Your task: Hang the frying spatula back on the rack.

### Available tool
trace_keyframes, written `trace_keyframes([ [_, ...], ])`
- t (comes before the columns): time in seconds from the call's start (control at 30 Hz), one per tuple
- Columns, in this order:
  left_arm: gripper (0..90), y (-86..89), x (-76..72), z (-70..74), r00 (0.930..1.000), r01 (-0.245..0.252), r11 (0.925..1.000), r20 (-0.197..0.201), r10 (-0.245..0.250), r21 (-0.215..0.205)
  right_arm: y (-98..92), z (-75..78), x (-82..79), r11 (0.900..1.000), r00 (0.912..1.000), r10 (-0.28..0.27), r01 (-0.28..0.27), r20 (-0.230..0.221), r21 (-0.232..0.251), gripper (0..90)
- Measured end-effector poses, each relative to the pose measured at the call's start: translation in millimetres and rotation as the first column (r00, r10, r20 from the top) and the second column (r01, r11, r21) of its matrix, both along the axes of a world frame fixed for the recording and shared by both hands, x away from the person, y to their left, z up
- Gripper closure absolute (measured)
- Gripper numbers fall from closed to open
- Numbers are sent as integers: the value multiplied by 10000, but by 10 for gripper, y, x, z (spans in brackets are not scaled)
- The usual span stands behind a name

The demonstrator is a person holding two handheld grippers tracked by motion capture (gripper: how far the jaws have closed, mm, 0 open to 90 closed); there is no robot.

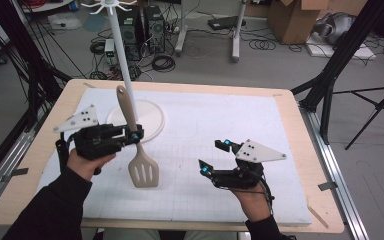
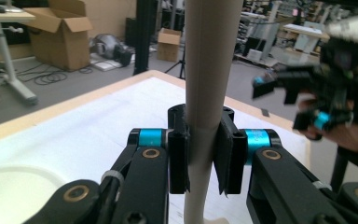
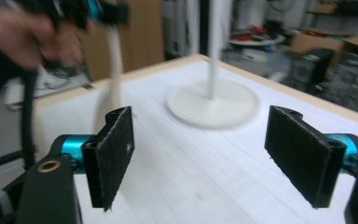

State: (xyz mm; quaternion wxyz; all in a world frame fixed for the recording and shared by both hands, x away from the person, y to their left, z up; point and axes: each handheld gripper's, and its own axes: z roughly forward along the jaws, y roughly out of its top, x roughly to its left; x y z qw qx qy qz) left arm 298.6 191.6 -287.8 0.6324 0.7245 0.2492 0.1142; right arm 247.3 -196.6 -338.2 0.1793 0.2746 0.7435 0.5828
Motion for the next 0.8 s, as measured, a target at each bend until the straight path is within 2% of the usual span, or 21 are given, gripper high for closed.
trace_keyframes([
  [0.1,770,36,113,137,9998,-207,9993,-31,208,302,-94,-94,13,9996,9996,-263,262,-40,-117,222],
  [0.13,770,48,147,183,9996,-294,9985,18,293,461,-107,-111,17,9994,9994,-280,276,-181,-227,221],
  [0.17,770,60,183,229,9993,-374,9978,42,373,553,-117,-123,28,9987,9994,-338,335,-75,-376,221],
  [0.27,770,104,296,351,9986,-532,9970,-44,535,560,-118,-130,36,9979,9991,-428,424,-77,-498,221],
  [0.43,769,158,456,538,9969,-783,9931,107,777,875,-100,-144,35,9949,9989,-468,472,66,-888,221],
  [0.67,769,231,697,757,9927,-1193,9882,-73,1205,960,-133,-196,63,9954,9988,-488,477,-104,-830,221],
  [0.8,770,222,823,852,9914,-1258,9839,-190,1292,1266,-154,-215,73,9954,9984,-533,515,-205,-804,221],
])
